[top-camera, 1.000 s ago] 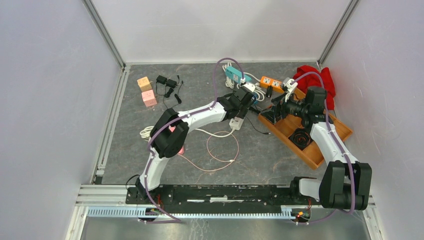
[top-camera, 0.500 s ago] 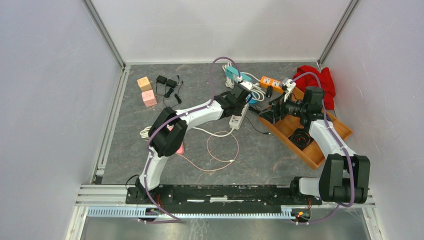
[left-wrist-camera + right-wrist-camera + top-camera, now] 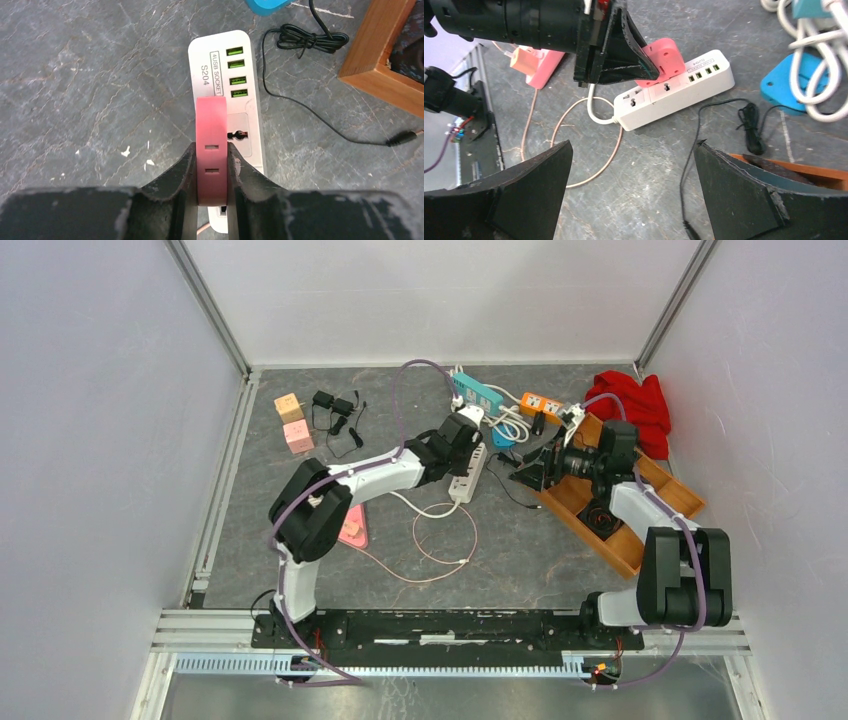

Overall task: Pull the plug off the socket
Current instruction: Remove the plug from the socket, then place the plug at the center of the board.

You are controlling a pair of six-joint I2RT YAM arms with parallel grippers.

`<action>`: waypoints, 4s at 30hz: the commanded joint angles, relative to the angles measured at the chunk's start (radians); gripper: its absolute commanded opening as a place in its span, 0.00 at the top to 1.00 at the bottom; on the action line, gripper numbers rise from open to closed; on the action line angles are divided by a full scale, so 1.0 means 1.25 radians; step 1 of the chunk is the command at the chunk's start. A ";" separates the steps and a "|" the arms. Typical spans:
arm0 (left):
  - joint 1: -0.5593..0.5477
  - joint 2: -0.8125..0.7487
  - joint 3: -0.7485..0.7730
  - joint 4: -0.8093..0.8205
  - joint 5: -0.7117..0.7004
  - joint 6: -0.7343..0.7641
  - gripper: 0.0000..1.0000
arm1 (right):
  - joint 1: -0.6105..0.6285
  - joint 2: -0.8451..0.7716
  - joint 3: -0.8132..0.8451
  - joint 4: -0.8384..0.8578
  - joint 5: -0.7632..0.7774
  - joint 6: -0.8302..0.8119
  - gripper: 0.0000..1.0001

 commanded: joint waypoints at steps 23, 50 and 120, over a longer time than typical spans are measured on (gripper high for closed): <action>-0.002 -0.330 -0.339 0.420 -0.012 -0.313 0.98 | 0.203 0.118 -0.186 0.505 0.178 0.498 0.02; -0.111 -0.310 -0.347 0.512 -0.074 -0.357 0.98 | 0.213 0.175 -0.214 0.618 0.191 0.576 0.12; 0.589 -0.459 -0.321 0.122 0.289 -0.010 0.98 | 0.256 0.248 0.003 0.076 0.281 0.211 0.52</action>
